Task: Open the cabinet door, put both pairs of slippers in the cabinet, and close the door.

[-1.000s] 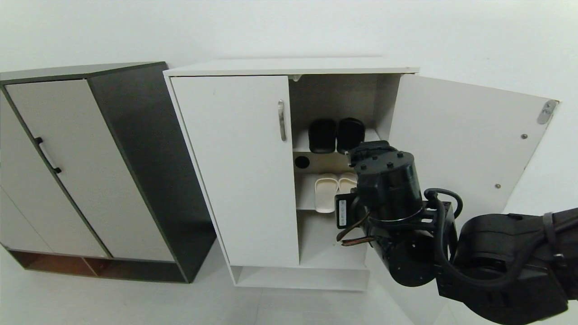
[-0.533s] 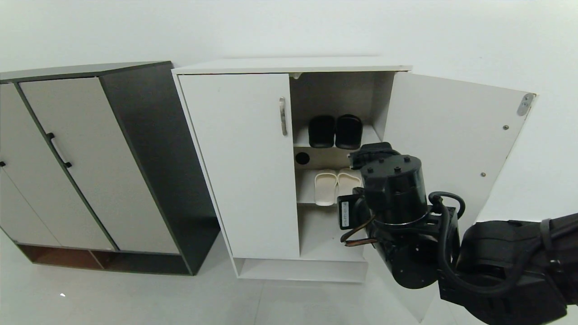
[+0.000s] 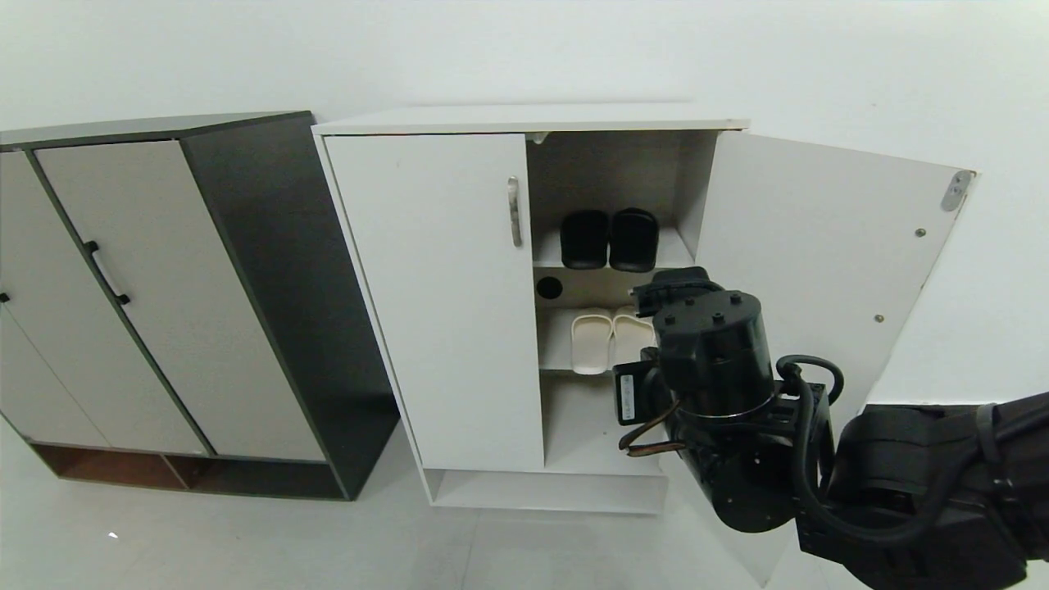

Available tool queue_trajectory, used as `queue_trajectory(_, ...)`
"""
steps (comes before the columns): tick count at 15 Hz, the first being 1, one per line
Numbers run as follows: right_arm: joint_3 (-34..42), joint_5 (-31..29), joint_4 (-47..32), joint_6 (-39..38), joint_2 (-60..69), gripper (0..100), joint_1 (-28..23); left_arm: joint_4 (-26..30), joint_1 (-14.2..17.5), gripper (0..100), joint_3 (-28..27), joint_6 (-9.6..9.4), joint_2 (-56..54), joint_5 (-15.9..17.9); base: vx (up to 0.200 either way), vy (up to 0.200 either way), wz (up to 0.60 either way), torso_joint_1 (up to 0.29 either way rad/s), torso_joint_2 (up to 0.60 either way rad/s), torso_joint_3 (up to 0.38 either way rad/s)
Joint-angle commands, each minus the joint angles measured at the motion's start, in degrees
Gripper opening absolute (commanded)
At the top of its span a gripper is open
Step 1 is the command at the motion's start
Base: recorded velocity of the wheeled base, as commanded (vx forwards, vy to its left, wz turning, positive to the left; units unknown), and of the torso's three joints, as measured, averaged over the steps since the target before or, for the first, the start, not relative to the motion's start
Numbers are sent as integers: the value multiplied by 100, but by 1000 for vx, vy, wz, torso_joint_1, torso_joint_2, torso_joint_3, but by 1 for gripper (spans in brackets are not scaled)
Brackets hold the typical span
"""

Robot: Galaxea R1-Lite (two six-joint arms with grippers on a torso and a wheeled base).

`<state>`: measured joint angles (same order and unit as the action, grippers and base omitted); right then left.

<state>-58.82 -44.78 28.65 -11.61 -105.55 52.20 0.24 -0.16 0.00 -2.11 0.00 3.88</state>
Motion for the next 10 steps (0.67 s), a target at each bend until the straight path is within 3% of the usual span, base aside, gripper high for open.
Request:
queue_trajectory(1, 2, -5, 0, 0, -19, 0, 1, 2, -2, 0, 0, 0, 9, -1, 0, 0, 0, 0, 0, 0)
queue_trajectory(6, 11, 22, 0, 0, -54, 0, 9, 2, -2, 0, 0, 0, 9, -1, 0, 0, 0, 0, 0, 0)
queue_trajectory(10, 11, 22, 0, 0, -80, 0, 9, 2, -2, 0, 0, 0, 9, -1, 0, 0, 0, 25, -237, -273)
